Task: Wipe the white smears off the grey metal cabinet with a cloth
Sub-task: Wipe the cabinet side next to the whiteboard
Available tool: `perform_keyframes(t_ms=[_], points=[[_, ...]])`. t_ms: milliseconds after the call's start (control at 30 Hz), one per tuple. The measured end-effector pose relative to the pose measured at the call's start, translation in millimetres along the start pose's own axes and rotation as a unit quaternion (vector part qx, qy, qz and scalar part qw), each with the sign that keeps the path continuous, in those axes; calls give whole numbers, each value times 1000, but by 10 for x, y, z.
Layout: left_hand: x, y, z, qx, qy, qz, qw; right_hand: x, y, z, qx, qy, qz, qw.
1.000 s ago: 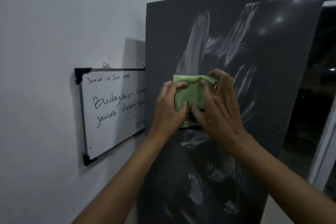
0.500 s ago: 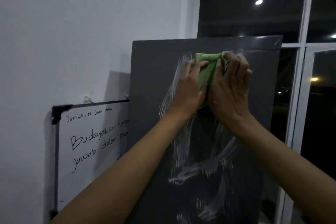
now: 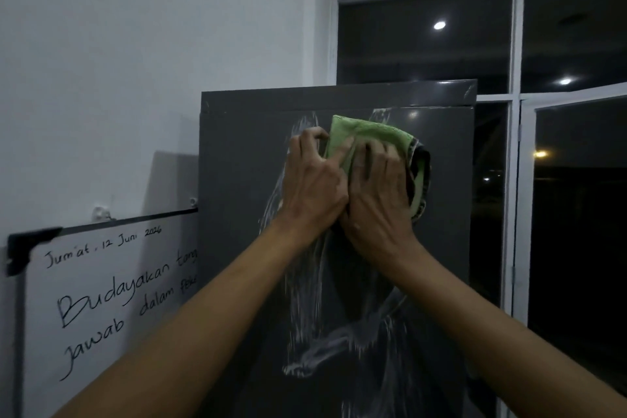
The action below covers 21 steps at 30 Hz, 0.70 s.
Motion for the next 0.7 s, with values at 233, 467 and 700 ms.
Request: perform_keyframes(t_ms=[233, 467, 700], points=[[192, 0, 130, -85, 65, 30, 994, 42, -93, -248, -42, -59, -5, 997], [280, 112, 149, -81, 97, 50, 991, -536, -483, 41, -87, -62, 2, 994], [282, 230, 145, -62, 81, 68, 992, -438, 52, -196, -60, -80, 142, 985]])
Point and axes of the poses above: each hand's wrist, its own y-axis away from the middle knuckle, its own z-axis out of the back of the hand, x = y × z, the point moved 1 cm from there along -y, towards the middle knuckle, and after that the axes turned 13 degrees about x, right-handed, at the moved point
